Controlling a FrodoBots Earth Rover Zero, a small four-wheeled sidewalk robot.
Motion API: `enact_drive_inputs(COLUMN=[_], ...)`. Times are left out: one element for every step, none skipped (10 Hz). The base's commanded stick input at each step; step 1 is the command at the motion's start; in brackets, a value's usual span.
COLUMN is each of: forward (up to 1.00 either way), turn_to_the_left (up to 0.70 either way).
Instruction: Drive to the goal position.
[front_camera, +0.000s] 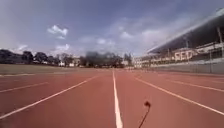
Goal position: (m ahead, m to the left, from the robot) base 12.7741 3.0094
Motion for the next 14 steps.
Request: enact_drive_inputs(forward=[0.7, 0.7, 0.7, 0.7, 0.7, 0.7, 0.7, 0.7, 0.7, 0.7, 0.7, 0.7, 0.7, 0.7], turn_to_the_left=[0.0, 0.0, 0.0, 0.0, 0.0, 0.0, 0.0, 0.0, 0.0, 0.0, 0.0, 0.0, 0.0, 0.0])
